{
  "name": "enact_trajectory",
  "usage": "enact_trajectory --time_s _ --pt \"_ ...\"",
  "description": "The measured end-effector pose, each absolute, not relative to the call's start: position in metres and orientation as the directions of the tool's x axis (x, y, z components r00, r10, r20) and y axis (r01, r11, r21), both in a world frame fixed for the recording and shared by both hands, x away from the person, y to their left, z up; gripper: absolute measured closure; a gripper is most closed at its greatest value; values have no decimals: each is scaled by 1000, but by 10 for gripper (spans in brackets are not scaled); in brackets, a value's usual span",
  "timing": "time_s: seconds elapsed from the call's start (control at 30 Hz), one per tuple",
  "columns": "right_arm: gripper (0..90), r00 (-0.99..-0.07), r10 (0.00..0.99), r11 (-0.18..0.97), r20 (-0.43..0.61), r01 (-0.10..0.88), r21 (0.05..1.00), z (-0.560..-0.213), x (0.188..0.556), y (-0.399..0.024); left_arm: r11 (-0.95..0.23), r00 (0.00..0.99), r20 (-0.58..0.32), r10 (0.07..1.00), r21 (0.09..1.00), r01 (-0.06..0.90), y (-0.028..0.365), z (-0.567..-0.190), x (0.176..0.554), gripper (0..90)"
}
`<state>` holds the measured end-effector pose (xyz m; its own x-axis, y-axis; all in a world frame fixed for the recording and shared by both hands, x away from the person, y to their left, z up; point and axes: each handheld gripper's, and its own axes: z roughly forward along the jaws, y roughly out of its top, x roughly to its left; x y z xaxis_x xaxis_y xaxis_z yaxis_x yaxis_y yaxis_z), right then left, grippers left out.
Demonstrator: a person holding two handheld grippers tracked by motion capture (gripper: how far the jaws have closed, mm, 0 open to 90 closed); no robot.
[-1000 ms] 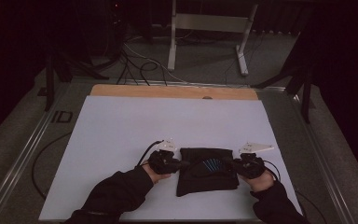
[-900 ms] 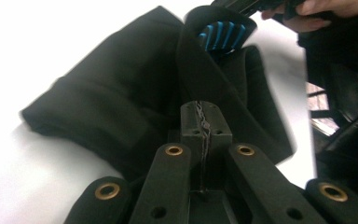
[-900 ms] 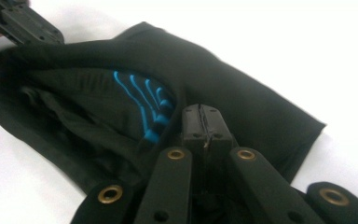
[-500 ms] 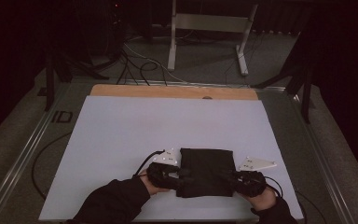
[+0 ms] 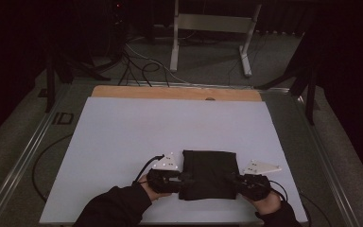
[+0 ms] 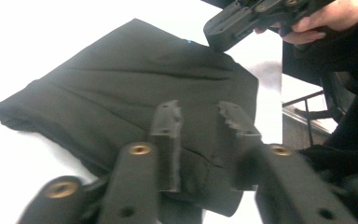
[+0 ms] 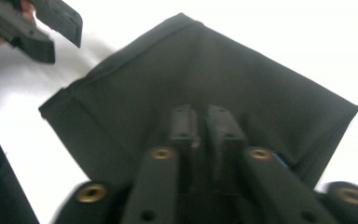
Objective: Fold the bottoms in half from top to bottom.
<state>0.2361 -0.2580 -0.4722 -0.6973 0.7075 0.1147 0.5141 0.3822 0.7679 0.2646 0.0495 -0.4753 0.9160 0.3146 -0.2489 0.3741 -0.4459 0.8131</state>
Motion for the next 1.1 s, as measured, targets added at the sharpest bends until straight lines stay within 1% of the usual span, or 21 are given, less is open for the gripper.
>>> enact_trajectory --time_s 0.03,0.1,0.17,0.3,0.53,0.7,1.1 --pt "897 -703 704 395 106 510 764 -473 235 -258 -448 918 -247 309 814 370 48 -475 264 740" --pt "899 -704 701 400 114 520 755 -474 234 -258 -463 924 -245 293 809 362 44 -476 262 789" --pt "900 -710 695 413 116 525 744 -476 233 -258 -483 928 -236 289 801 354 40 -478 261 817" --pt "900 -717 689 447 102 532 719 -481 232 -258 -526 927 -246 282 769 364 36 -488 263 876" --pt "900 -707 700 473 102 566 676 -487 227 -262 -576 926 -260 274 727 375 36 -501 266 887" --pt "900 -700 707 486 100 583 652 -490 224 -266 -585 924 -275 265 716 381 36 -504 266 887" --pt "900 -716 692 519 95 585 624 -492 217 -266 -613 933 -267 241 704 359 37 -511 263 887"
